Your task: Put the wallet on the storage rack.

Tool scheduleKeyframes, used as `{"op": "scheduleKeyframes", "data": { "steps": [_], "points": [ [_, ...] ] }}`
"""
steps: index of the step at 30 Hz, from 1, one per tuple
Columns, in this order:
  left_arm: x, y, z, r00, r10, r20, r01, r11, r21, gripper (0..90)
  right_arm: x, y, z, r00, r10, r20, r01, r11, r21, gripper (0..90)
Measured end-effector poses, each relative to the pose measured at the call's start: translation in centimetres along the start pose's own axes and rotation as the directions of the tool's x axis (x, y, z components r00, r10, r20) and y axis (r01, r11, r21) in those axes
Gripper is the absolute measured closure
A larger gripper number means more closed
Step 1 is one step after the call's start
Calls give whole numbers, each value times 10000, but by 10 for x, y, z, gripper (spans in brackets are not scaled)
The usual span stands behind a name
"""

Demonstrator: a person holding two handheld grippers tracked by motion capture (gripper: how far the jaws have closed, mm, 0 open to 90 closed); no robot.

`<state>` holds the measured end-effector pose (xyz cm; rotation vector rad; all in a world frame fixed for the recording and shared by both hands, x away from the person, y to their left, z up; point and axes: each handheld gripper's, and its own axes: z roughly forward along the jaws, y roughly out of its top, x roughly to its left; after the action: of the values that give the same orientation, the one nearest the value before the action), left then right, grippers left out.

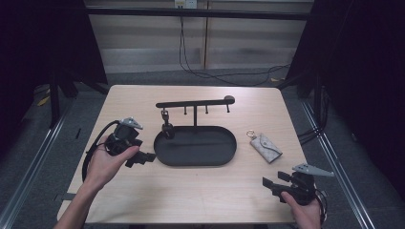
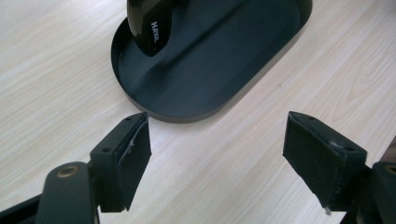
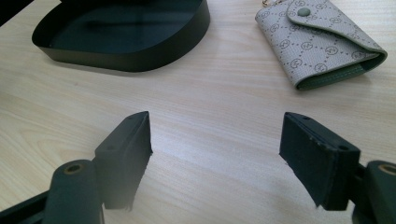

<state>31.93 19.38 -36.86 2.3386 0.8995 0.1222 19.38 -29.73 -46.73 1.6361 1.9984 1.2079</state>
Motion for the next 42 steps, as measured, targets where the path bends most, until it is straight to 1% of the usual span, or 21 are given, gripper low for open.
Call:
{"op": "scheduleKeyframes", "data": {
  "steps": [3,5,7,10,13,14,16,19,22,23,24,25,26,27,31,34,35,37,38,39,42],
  "points": [
    [-2,-10,-1,9998,200,-26,-201,9994,-275,236,0,0,0,10000,-37,11,37,10000,-6,249],
    [-1,-17,1,9999,-74,-85,71,9995,-319,235,0,0,0,10000,-9,12,9,10000,-1,249],
    [0,-23,0,9996,-278,-53,274,9976,-642,235,0,0,1,10000,-17,17,17,10000,20,249],
    [2,-33,-2,9980,-542,337,577,9921,-1110,232,0,0,1,10000,-16,30,16,10000,12,249],
    [1,-43,-7,9990,-400,178,416,9940,-1013,230,-1,0,1,10000,44,36,-44,10000,9,248],
    [1,-46,-9,9990,-380,233,402,9937,-1048,229,-1,0,1,10000,48,25,-48,10000,37,248],
    [0,-56,-13,9973,-566,475,621,9901,-1255,230,-1,0,1,10000,28,-12,-28,10000,61,246],
    [-1,-68,-14,9985,-491,238,518,9900,-1315,230,0,0,1,10000,-19,-13,19,9999,107,246],
    [-3,-84,-13,9961,-864,195,885,9821,-1661,248,0,1,1,10000,-11,20,10,9999,161,246],
    [-6,-90,-13,9944,-1039,-180,980,9736,-2061,294,0,1,1,10000,12,37,-12,9999,162,246],
    [-10,-94,-11,9947,-1017,-157,960,9721,-2142,295,0,1,1,10000,52,13,-52,9999,161,246],
    [-12,-98,-8,9956,-901,254,933,9768,-1929,293,-1,1,1,10000,81,12,-81,9998,168,246],
    [-17,-103,-4,9954,-861,413,928,9749,-2024,293,-2,2,1,10000,88,-10,-88,9998,175,245],
    [-19,-105,-1,9962,-758,429,827,9782,-1904,288,-2,2,2,9999,119,-2,-119,9997,214,244],
    [-24,-114,6,9944,-734,758,876,9750,-2042,277,-1,3,4,10000,30,20,-31,9995,318,244],
    [-25,-126,5,9851,-1289,1138,1553,9513,-2663,295,-1,4,3,10000,-42,15,41,9995,326,239],
    [-26,-130,5,9836,-1385,1154,1651,9488,-2691,298,0,4,3,10000,-58,-12,58,9994,346,237],
    [-30,-138,5,9844,-1368,1109,1625,9483,-2727,298,0,4,3,9999,-66,-96,69,9994,345,226],
    [-31,-141,6,9826,-1303,1323,1621,9495,-2686,296,1,4,2,9997,-116,-194,122,9994,332,214],
    [-32,-144,7,9837,-1258,1281,1564,9508,-2676,296,2,5,2,9995,-183,-269,193,9990,396,198],
    [-35,-147,10,9841,-1058,1426,1392,9583,-2496,287,3,7,3,9990,-337,-308,355,9975,608,185]
  ]
}}
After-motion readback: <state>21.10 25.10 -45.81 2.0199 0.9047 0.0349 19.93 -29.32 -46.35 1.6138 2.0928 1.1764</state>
